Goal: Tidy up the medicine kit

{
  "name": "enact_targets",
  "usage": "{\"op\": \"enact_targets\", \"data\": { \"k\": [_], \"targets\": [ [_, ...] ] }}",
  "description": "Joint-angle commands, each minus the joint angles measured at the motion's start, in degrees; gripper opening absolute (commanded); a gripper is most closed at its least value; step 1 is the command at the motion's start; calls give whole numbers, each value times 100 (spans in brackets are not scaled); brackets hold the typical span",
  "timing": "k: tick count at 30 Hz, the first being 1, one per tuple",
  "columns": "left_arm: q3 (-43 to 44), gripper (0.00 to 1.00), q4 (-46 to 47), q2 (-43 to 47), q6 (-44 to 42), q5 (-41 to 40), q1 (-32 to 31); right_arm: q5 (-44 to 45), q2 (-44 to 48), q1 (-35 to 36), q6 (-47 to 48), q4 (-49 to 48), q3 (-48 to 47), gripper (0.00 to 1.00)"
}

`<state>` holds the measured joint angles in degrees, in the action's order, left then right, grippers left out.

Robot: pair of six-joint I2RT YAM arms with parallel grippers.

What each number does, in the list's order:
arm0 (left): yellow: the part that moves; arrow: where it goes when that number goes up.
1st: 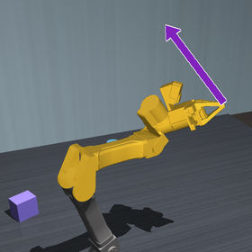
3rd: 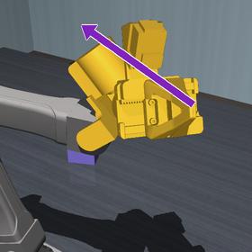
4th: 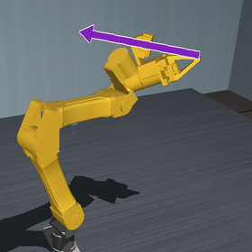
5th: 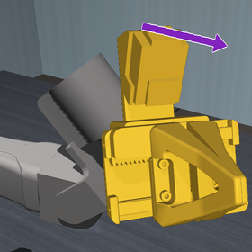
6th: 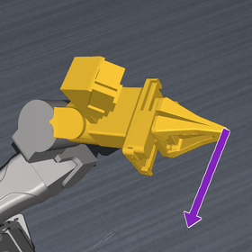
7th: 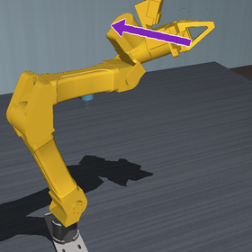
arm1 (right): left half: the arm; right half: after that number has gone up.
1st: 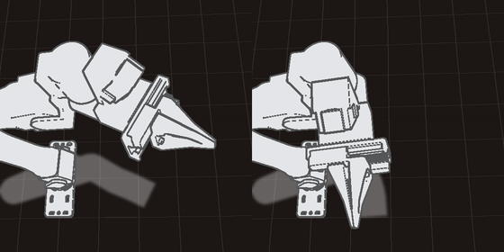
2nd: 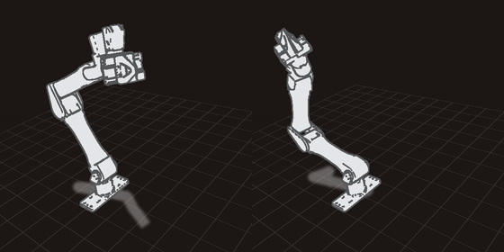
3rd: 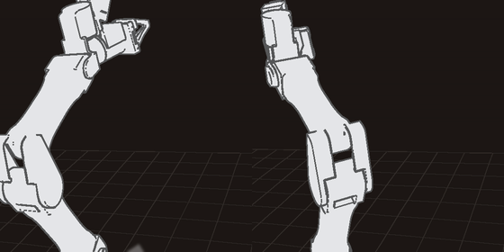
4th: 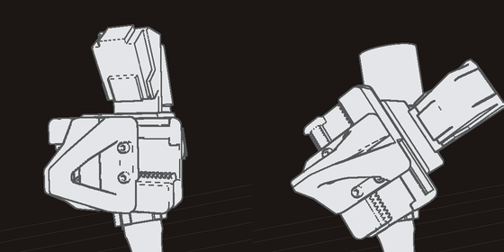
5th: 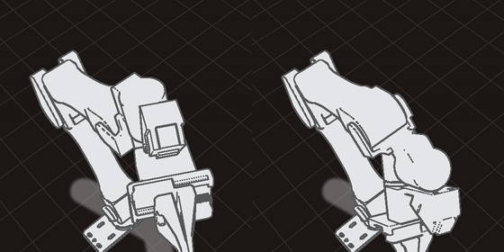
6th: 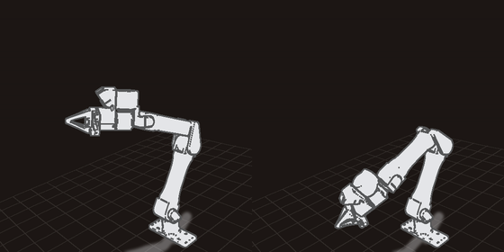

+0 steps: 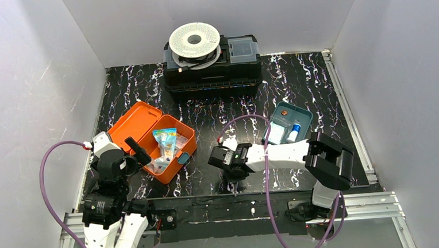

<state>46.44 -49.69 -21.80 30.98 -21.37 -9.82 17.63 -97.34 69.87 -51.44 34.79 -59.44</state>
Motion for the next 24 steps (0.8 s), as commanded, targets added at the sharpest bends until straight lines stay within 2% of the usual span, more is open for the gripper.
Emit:
{"op": "enact_targets", "data": {
  "k": [1,7,10,19,21,24],
  "targets": [
    [-20,99,17,-4,-66,-7,29,-185,26,177,-235,524,129,12],
    [-21,100,17,-8,-72,-1,24,-180,38,297,-301,603,44,13],
    [-25,100,13,-2,-67,3,25,-160,56,331,-329,638,-16,17],
    [-20,100,13,10,-70,-8,24,94,393,354,-536,893,-216,52],
    [-20,99,14,12,-66,-8,27,90,535,352,-603,900,-189,58],
    [-20,99,16,20,-66,-8,24,-19,794,368,-740,852,-21,61]
  ]
}}
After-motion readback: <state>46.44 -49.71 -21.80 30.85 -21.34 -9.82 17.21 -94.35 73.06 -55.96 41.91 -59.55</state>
